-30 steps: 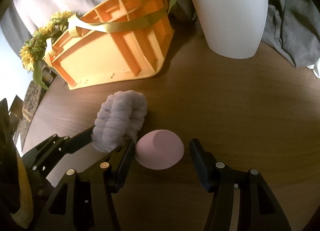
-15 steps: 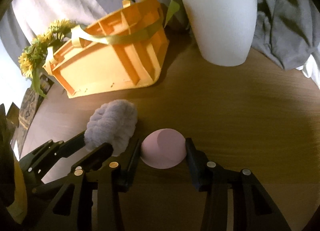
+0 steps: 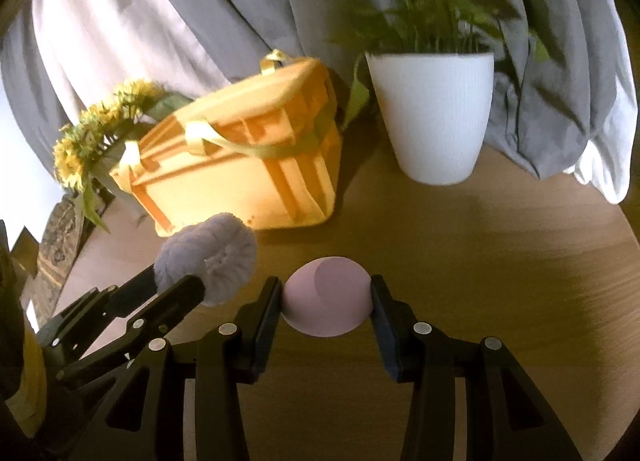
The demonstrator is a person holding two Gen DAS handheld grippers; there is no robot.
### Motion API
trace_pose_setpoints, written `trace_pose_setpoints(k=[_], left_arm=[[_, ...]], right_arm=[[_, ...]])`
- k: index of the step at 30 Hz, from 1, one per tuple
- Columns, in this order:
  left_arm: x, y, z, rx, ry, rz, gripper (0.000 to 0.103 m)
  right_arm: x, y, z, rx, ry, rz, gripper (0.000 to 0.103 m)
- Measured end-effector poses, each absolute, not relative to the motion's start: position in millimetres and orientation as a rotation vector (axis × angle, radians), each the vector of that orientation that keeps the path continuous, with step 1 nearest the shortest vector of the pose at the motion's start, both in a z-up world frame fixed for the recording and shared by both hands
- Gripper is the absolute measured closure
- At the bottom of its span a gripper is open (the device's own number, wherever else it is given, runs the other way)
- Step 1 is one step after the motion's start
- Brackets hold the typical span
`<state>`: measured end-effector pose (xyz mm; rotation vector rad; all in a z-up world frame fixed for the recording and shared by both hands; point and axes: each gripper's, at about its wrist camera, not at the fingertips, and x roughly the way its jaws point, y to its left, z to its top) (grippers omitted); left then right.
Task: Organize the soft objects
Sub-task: 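Carry the towel roll and pink sponge over the orange basket with both tools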
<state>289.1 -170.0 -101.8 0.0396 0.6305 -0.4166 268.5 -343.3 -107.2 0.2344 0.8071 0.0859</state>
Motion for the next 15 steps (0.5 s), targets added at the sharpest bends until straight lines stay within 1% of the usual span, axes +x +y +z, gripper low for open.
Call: trace_pose_setpoints(k=[15], left_arm=[[270.9, -124.3, -38.9, 0.006, 0.458, -0.394, 0.067]], right_arm=[[251.0, -300.4, -42.9, 0.220, 0.644, 0.098, 0.058]])
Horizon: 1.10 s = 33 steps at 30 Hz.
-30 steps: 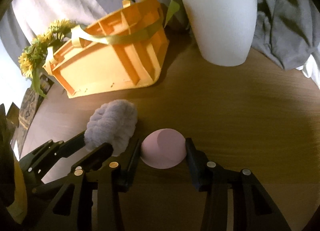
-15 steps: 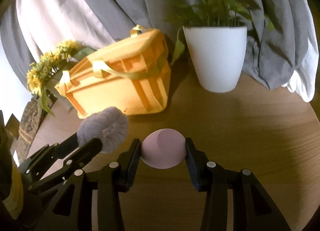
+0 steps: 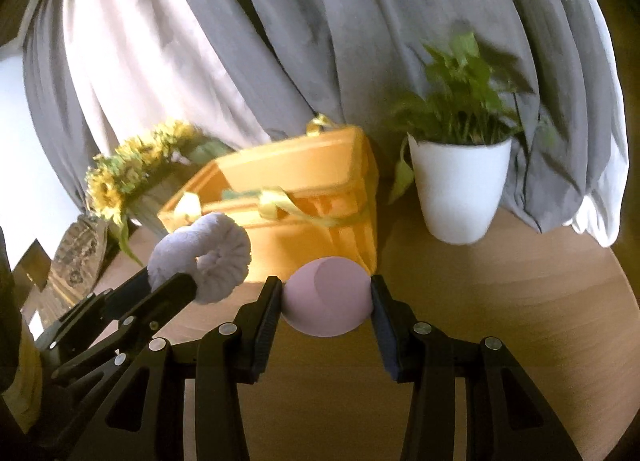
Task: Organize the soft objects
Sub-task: 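Carry the towel roll and pink sponge over the orange basket with both tools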
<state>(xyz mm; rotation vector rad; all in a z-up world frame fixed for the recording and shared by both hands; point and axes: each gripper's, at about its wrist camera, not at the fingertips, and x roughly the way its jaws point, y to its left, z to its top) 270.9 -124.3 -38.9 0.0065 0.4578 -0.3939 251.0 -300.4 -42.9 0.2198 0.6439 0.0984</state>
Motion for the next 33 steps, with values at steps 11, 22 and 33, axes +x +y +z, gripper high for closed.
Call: trace_pose_setpoints(k=[11, 22, 33], left_arm=[[270.6, -94.3, -0.5, 0.020, 0.352, -0.379, 0.067], [284.3, -76.4, 22.3, 0.033, 0.267, -0.374, 0.067], [311.6, -75.5, 35.3, 0.051, 0.214, -0.369, 0.067]], right_arm=[[253.6, -273.7, -7.5, 0.232, 0.547, 0.118, 0.058], [271.4, -253.2, 17.5, 0.231, 0.458, 0.119, 0.058], [300.7, -248.4, 34.5, 0.207, 0.412, 0.093, 0.058]])
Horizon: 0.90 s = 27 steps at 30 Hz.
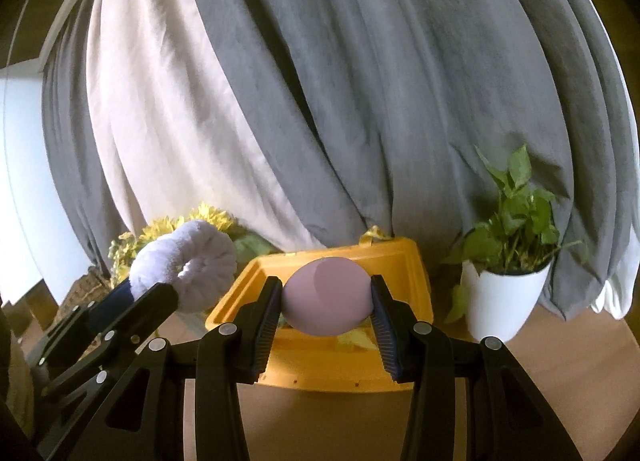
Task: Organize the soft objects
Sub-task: 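Carry the towel roll and pink sponge over the orange basket with both tools, then open both tools to drop the towel roll and sponge into the basket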
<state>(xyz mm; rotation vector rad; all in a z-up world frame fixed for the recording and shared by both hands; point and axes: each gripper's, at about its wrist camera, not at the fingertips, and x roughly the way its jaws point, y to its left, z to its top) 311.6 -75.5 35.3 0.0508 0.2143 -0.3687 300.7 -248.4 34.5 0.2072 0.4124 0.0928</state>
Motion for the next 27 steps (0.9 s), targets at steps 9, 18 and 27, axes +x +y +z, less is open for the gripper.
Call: trace_pose_setpoints(k=[9, 18, 27], left_arm=[[347.8, -79.7, 34.1, 0.060, 0.217, -0.354, 0.067], [386.7, -85.8, 18.9, 0.074, 0.260, -0.350, 0.067], [420.8, -94.4, -1.0, 0.092, 0.317, -0.349, 0.067]], right_arm=[[339.3, -250.6, 36.3, 0.199, 0.414, 0.078, 0.058], [379.1, -254.2, 24.6, 0.187, 0.461, 0.060, 0.058], [417.2, -257.3, 4.0, 0.160, 0.527, 0.045, 0.058]])
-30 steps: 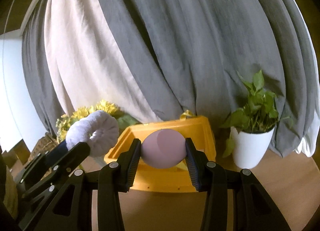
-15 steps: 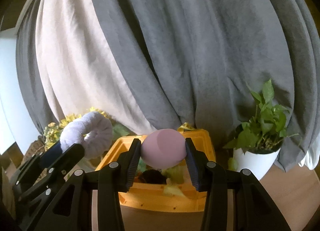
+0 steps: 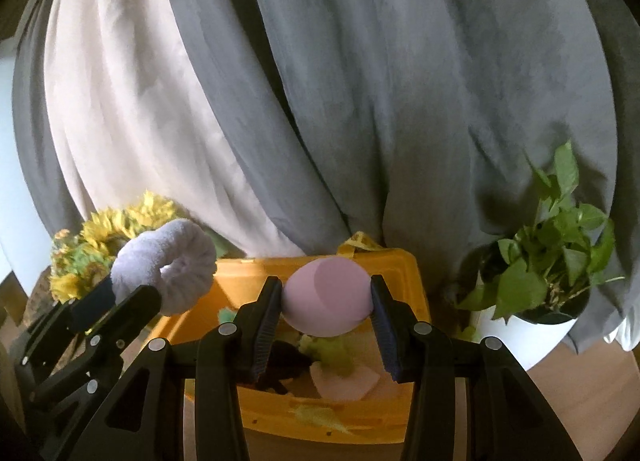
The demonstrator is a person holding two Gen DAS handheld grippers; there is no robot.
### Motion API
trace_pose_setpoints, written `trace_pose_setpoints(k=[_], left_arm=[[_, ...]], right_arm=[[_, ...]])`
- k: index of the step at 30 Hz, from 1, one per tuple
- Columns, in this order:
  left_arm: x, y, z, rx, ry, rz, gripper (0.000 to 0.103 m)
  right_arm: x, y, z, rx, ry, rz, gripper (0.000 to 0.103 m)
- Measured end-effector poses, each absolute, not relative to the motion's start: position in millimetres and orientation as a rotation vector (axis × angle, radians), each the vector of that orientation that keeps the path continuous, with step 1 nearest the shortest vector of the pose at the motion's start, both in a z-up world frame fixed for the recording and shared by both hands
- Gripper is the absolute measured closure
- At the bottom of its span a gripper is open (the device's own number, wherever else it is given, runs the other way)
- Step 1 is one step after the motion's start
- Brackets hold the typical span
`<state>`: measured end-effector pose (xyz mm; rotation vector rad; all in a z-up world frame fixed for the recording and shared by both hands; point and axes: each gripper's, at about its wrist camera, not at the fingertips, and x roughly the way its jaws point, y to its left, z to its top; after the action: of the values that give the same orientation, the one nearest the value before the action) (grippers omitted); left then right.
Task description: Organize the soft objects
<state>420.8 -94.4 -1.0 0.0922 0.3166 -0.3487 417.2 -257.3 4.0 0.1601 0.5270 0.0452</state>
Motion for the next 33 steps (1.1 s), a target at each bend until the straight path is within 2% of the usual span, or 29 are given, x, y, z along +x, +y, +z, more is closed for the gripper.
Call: trace_pose_setpoints(k=[20, 24, 28, 33], left_arm=[[470.8, -114.5, -42.1, 0.118, 0.481, -0.384, 0.067], [474.8, -116.2, -46.0, 0.117, 0.512, -0.404, 0.059], [473.1, -116.7, -47.4, 0.125, 0.518, -0.396, 0.054], [464.2, -108.4, -42.0, 0.114, 0.518, -0.357, 0.043]], right_arm=[[464.1, -266.9, -39.9, 0.116, 0.663, 0.027, 0.058], [467.8, -266.9, -46.9, 0.114, 0.691, 0.033, 0.056], [468.0, -267.9, -51.4, 0.112, 0.709, 0.023, 0.046], [460.8, -268.3, -50.4, 0.095, 0.709, -0.002, 0.045]])
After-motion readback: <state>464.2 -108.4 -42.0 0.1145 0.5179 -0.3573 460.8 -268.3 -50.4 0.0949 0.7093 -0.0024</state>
